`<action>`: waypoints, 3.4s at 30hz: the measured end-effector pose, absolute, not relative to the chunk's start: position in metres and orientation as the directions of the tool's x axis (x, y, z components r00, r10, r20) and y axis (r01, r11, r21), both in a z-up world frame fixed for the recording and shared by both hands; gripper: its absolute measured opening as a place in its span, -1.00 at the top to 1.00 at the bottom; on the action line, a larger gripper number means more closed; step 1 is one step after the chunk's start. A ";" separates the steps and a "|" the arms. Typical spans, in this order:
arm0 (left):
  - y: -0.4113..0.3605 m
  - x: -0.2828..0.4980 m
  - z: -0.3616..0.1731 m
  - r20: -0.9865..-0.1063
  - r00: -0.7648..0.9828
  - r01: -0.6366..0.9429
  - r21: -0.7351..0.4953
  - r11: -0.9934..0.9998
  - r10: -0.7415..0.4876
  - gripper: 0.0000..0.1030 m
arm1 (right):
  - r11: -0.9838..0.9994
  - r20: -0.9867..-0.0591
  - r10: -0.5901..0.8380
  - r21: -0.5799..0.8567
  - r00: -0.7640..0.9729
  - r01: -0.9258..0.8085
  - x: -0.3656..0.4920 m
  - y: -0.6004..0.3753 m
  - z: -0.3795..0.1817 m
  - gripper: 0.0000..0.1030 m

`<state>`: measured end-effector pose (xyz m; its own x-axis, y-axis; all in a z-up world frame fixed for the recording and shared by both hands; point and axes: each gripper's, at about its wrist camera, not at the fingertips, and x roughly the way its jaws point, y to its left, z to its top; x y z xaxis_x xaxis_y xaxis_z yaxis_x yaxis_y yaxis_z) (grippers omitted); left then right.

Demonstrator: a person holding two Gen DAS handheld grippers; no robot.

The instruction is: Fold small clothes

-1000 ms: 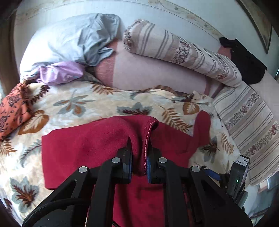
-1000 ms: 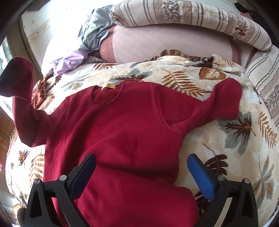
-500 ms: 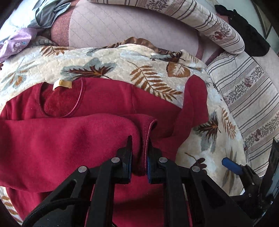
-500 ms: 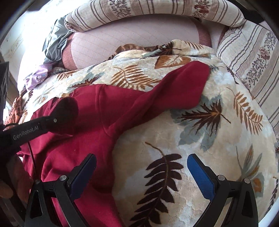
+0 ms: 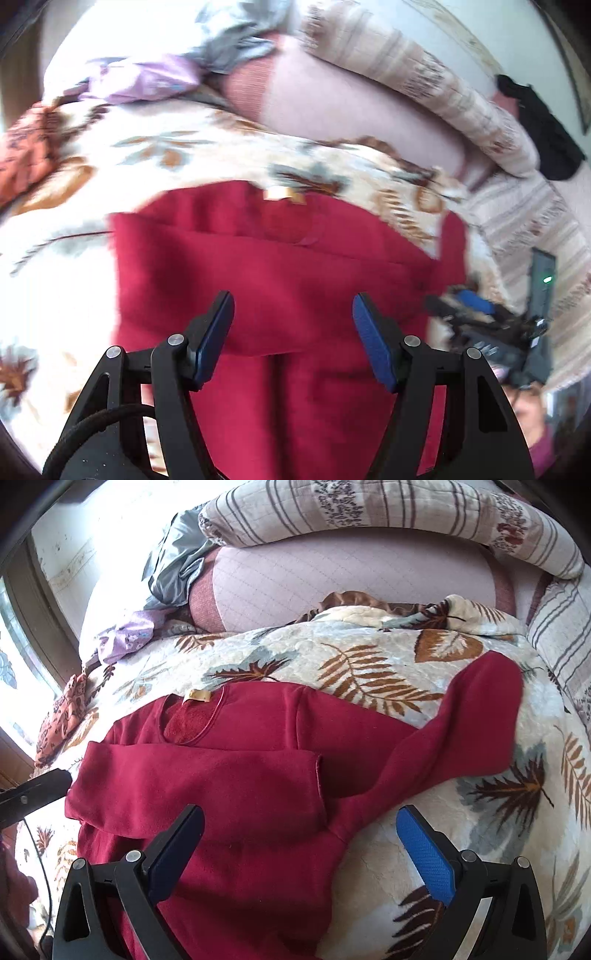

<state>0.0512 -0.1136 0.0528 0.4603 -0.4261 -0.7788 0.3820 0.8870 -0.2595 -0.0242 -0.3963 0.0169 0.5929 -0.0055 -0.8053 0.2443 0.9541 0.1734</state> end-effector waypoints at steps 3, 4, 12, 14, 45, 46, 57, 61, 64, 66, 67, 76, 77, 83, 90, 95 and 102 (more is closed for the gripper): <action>-0.081 0.051 0.038 -0.792 0.542 0.285 -0.143 0.948 -0.282 -0.30 | 0.968 -0.812 -0.077 0.077 0.578 0.237 -0.007 -0.390 0.012 -1.00; -0.074 0.051 0.032 -0.796 0.555 0.260 -0.111 0.959 -0.243 -0.30 | 0.970 -0.813 -0.103 0.045 0.573 0.237 -0.002 -0.391 0.009 -1.00; -0.053 0.058 -0.012 -0.815 0.563 0.148 -0.065 0.987 -0.138 -0.30 | 0.968 -0.882 0.026 0.140 0.471 0.209 0.042 -0.412 -0.038 0.49; -0.053 0.060 -0.011 -0.807 0.576 0.144 -0.061 0.988 -0.134 -0.30 | 0.979 -0.863 0.002 0.106 0.506 0.176 0.040 -0.405 -0.028 0.83; -0.067 0.079 -0.038 -0.808 0.581 0.132 -0.026 0.991 -0.099 -0.31 | 0.977 -0.856 -0.116 -0.008 0.504 0.212 0.036 -0.403 -0.043 0.02; -0.066 0.079 -0.038 -0.809 0.580 0.131 -0.029 0.991 -0.101 -0.31 | 0.974 -0.853 -0.128 -0.012 0.505 0.225 0.035 -0.406 -0.040 0.07; -0.067 0.079 -0.037 -0.811 0.576 0.133 -0.030 0.991 -0.102 -0.31 | 0.976 -0.863 -0.067 0.048 0.500 0.212 0.048 -0.405 -0.042 0.00; -0.067 0.079 -0.037 -0.812 0.575 0.134 -0.031 0.990 -0.103 -0.31 | 0.981 -0.842 -0.098 0.008 0.530 0.193 0.046 -0.398 -0.034 0.81; -0.067 0.079 -0.036 -0.810 0.577 0.134 -0.033 0.990 -0.105 -0.31 | 0.983 -0.824 -0.116 -0.014 0.554 0.185 0.044 -0.397 -0.025 0.91; -0.067 0.079 -0.035 -0.805 0.583 0.134 -0.037 0.990 -0.108 -0.30 | 0.980 -0.803 -0.119 -0.001 0.583 0.198 0.042 -0.402 -0.019 0.91; -0.067 0.079 -0.034 -0.802 0.587 0.133 -0.037 0.990 -0.109 -0.30 | 0.979 -0.798 -0.124 -0.001 0.591 0.204 0.042 -0.403 -0.017 0.91; -0.067 0.075 -0.020 -0.771 0.617 0.155 -0.075 0.985 -0.156 -0.30 | 0.966 -0.785 -0.164 -0.006 0.597 0.258 0.044 -0.411 -0.014 0.92; -0.067 0.075 -0.021 -0.773 0.615 0.157 -0.077 0.985 -0.158 -0.30 | 0.964 -0.780 -0.175 -0.013 0.601 0.264 0.044 -0.413 -0.012 0.92; -0.071 0.084 -0.036 -0.813 0.570 0.156 -0.038 0.987 -0.121 -0.31 | 0.966 -0.822 -0.170 -0.031 0.544 0.256 0.055 -0.416 -0.030 0.91; -0.070 0.084 -0.037 -0.813 0.569 0.148 -0.051 0.988 -0.127 -0.31 | 0.961 -0.797 -0.192 -0.034 0.572 0.274 0.028 -0.410 -0.008 0.33; -0.063 0.088 -0.036 -0.822 0.546 0.141 -0.097 0.985 -0.159 -0.33 | 0.989 -0.833 -0.085 -0.006 0.547 0.145 0.030 -0.379 -0.020 0.29; -0.026 0.073 -0.012 -0.809 0.550 0.148 -0.147 0.978 -0.205 -0.33 | 0.990 -0.839 -0.022 0.056 0.543 0.128 0.029 -0.364 -0.013 0.22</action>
